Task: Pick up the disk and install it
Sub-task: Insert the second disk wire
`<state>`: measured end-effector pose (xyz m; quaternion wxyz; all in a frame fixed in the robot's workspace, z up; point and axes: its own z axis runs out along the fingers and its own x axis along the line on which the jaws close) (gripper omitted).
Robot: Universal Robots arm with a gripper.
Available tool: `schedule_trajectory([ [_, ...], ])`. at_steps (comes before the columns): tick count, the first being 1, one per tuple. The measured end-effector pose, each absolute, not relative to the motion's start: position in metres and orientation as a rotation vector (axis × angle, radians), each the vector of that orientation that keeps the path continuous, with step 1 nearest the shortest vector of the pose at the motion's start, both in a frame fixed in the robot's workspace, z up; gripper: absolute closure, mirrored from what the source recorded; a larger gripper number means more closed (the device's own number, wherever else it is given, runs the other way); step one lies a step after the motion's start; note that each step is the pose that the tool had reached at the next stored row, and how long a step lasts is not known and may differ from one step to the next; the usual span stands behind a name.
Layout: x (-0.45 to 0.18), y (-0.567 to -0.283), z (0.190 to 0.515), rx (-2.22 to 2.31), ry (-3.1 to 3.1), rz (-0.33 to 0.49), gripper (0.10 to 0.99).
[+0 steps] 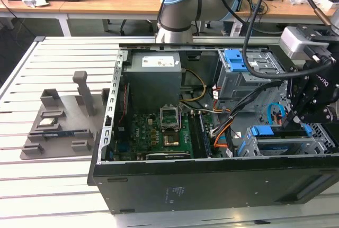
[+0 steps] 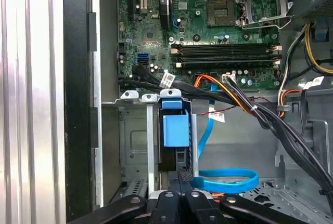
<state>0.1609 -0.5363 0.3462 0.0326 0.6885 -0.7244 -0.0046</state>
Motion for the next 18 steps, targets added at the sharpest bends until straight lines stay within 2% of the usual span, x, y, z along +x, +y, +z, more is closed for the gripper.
schedule_trajectory([
  [12, 0.161, -0.531, 0.342, 2.119, -2.23, -0.015, 0.98],
  [13, 0.161, -0.531, 0.342, 2.119, -2.23, -0.015, 0.973],
  [14, 0.161, -0.531, 0.342, 2.119, -2.23, -0.015, 0.91],
  [18, 0.161, -0.528, 0.358, 2.12, -2.23, -0.014, 0.91],
])
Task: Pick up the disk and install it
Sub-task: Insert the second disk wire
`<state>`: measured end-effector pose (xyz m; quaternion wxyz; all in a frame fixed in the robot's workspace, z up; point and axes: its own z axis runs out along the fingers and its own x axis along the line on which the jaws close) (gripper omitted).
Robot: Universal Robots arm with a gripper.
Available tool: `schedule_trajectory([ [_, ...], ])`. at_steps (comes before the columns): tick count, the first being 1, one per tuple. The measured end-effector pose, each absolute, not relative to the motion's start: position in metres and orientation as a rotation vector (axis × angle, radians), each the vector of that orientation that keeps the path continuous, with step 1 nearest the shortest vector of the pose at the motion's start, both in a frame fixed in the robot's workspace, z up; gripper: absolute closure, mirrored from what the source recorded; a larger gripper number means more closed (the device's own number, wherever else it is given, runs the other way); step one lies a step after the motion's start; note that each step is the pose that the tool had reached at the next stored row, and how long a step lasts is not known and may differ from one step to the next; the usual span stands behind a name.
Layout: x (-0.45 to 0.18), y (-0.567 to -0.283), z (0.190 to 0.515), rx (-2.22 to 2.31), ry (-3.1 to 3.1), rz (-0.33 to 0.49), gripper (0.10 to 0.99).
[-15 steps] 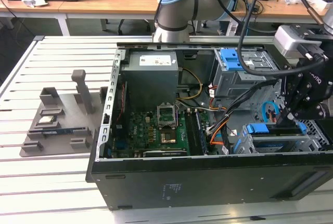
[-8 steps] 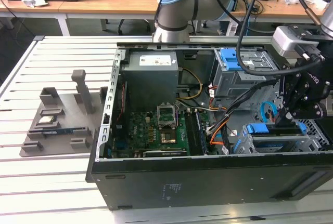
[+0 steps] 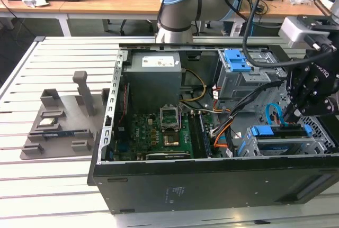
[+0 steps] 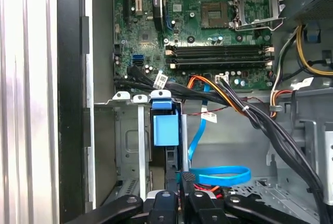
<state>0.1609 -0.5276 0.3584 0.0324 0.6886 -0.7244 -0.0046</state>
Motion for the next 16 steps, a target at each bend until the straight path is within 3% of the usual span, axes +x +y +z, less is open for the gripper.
schedule_trajectory([
  [2, 0.161, -0.525, 0.367, 2.12, -2.23, -0.014, 0.925],
  [3, 0.161, -0.525, 0.369, 2.12, -2.23, -0.014, 0.984],
  [9, 0.161, -0.522, 0.39, 2.12, -2.23, -0.014, 0.984],
  [16, 0.161, -0.522, 0.39, 2.12, -2.23, -0.014, 0.984],
])
